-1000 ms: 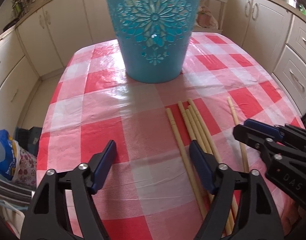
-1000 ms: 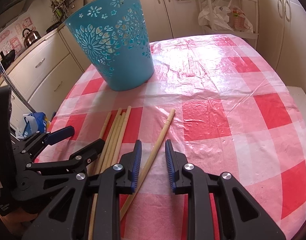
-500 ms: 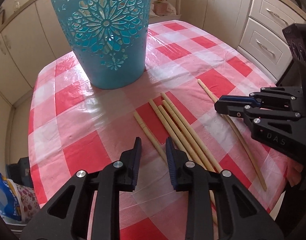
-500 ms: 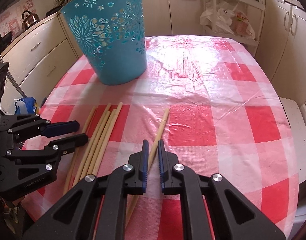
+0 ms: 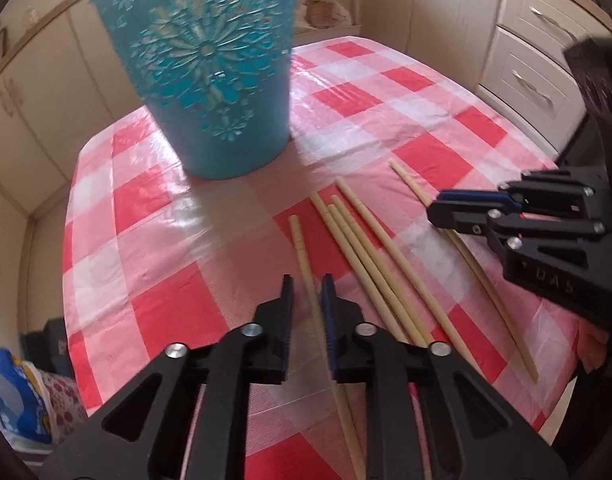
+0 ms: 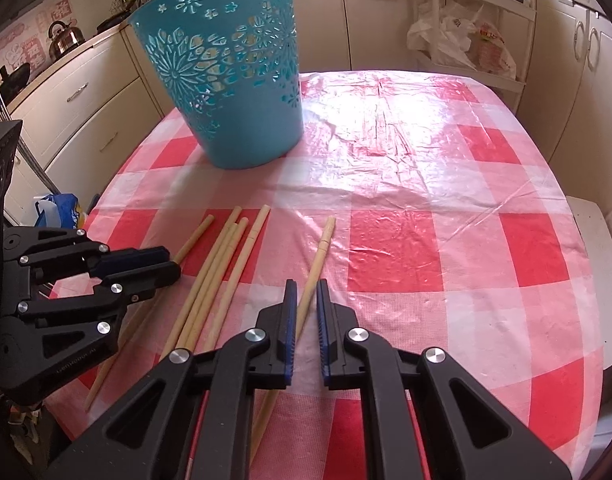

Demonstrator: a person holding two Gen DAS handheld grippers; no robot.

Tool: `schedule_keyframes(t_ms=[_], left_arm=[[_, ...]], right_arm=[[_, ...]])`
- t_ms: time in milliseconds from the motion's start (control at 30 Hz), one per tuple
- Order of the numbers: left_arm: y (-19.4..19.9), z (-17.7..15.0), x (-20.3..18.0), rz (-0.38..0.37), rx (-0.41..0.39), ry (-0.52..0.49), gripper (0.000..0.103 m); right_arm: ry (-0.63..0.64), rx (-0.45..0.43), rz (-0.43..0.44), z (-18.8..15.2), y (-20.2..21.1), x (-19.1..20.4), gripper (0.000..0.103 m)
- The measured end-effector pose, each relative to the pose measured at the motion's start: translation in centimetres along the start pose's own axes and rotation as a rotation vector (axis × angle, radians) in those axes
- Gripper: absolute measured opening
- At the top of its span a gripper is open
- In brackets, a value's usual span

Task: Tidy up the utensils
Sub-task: 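Close the left tool on a chopstick while the right tool closes on another chopstick, then lift the chopstick with the left tool and drop it into the blue cup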

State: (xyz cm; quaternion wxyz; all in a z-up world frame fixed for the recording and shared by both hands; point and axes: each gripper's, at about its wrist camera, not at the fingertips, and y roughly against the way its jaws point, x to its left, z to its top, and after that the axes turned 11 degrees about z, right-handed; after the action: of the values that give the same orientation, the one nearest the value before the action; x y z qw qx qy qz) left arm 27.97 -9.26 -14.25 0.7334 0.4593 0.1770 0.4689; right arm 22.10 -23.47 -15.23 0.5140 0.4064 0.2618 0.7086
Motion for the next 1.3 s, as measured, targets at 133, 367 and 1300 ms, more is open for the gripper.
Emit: schedule_keyframes(t_ms=[133,367,1300], left_arm=[[-0.4,0.1,0.3,0.013,0.014,0.052,0.027],[-0.3,0.1,-0.9,0.009,-0.001,0.015,0.006],[13.0,16.6,11.8,-0.023,-0.682,0.486,0.004]], right_arm=[[0.000,-0.014,-0.003,0.0,0.0,0.1,0.011],[0.065,0.007,-0.034,-0.2,-0.2,1.1,0.009],[-0.174,-0.084,0.134,-0.4,0.4,-2.2,0.006]])
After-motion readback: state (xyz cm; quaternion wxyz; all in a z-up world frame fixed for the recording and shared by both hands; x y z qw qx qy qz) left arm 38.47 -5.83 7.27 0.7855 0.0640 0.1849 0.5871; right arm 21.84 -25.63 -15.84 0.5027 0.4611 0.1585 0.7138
